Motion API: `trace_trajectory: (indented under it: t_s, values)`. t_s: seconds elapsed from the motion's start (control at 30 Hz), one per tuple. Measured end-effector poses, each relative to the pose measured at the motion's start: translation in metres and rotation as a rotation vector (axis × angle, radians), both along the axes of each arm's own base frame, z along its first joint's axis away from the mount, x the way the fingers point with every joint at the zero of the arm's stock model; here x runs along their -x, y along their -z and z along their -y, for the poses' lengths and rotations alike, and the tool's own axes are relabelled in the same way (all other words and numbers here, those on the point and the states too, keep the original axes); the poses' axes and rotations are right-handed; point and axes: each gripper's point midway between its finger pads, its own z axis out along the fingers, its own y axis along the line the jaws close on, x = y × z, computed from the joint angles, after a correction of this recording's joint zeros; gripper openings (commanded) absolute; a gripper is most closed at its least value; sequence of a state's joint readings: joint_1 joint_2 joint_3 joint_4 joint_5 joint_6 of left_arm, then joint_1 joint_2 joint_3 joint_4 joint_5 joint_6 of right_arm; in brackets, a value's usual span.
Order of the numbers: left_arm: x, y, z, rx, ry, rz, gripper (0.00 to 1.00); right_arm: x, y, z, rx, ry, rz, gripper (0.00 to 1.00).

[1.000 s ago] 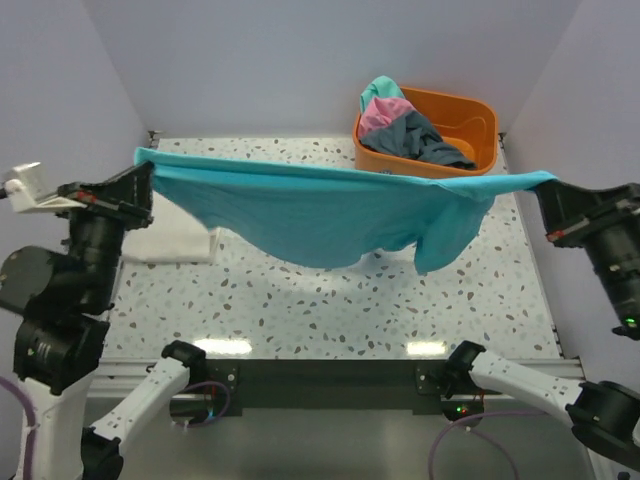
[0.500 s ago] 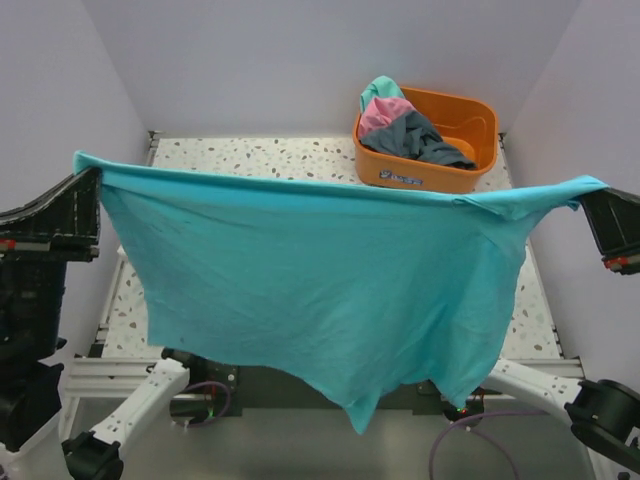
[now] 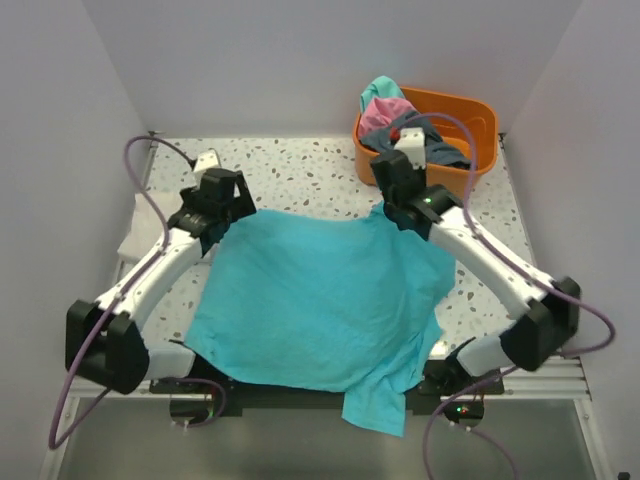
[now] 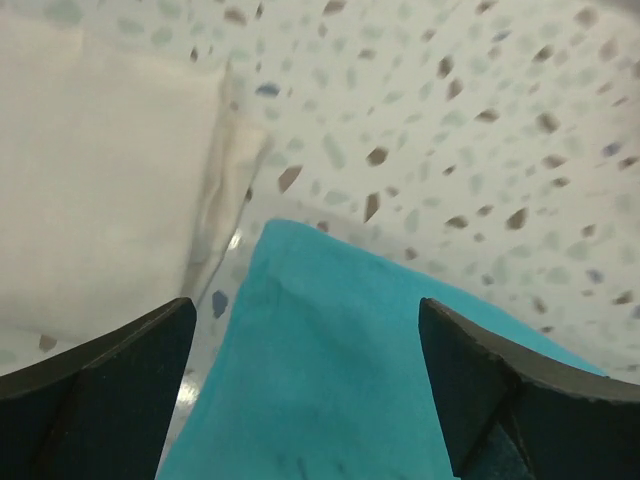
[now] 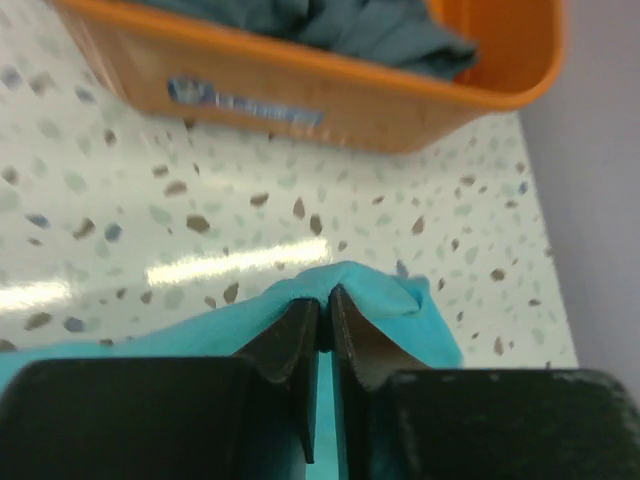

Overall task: Fold and stack the t-shirts
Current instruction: Flatten the tshirt out

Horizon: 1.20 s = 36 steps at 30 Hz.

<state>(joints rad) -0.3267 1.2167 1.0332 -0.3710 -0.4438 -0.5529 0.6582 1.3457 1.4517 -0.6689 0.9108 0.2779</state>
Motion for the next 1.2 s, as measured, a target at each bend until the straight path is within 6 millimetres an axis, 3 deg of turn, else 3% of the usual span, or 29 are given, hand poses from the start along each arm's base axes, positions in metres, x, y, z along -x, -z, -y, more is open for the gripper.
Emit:
trace_trajectory:
  t_s: [0.03, 0.1, 0.13, 0.17, 0.2, 0.27, 0.4, 0.53, 0.7, 0.83, 1.03, 1.13, 1.2]
  values:
    - [-0.002, 0.032, -0.002, -0.037, -0.013, -0.087, 1.00, -0.016, 0.047, -0.004, 0.043, 0.000, -0.103, 0.18]
    - [-0.001, 0.061, -0.006, -0.078, -0.025, -0.177, 1.00, -0.032, 0.106, -0.007, 0.090, 0.000, -0.245, 0.44]
    - [-0.001, 0.065, -0.007, -0.085, -0.030, -0.186, 1.00, -0.040, 0.131, -0.007, 0.110, 0.008, -0.304, 0.72]
    - [-0.002, 0.065, -0.008, -0.089, -0.034, -0.187, 1.00, -0.044, 0.143, -0.006, 0.121, 0.015, -0.333, 0.83]
    - [-0.002, 0.062, -0.009, -0.091, -0.039, -0.178, 1.00, -0.046, 0.153, -0.005, 0.138, 0.020, -0.365, 0.88]
    - [-0.002, 0.054, -0.012, -0.093, -0.046, -0.152, 1.00, -0.051, 0.154, -0.005, 0.141, 0.029, -0.378, 0.99]
    - [0.002, 0.036, -0.012, -0.071, -0.040, -0.087, 1.00, -0.047, 0.133, -0.010, 0.057, 0.030, -0.327, 0.99]
    - [0.019, 0.049, -0.008, -0.036, 0.006, -0.082, 1.00, -0.011, 0.133, -0.007, -0.072, -0.009, -0.323, 0.99]
    - [0.046, 0.098, -0.003, -0.020, 0.068, -0.180, 1.00, 0.046, 0.182, -0.007, -0.200, -0.074, -0.439, 0.99]
    - [0.060, 0.126, -0.003, -0.021, 0.091, -0.248, 1.00, 0.070, 0.231, -0.005, -0.206, -0.064, -0.566, 0.99]
    - [0.049, 0.164, -0.001, -0.052, 0.080, -0.334, 1.00, 0.059, 0.274, 0.006, -0.173, 0.018, -0.673, 0.99]
    - [0.047, 0.185, -0.003, -0.082, 0.065, -0.396, 1.00, 0.042, 0.296, 0.011, -0.179, 0.053, -0.720, 0.99]
    - [0.041, 0.195, -0.003, -0.097, 0.059, -0.424, 1.00, 0.021, 0.294, 0.009, -0.202, 0.047, -0.699, 0.98]
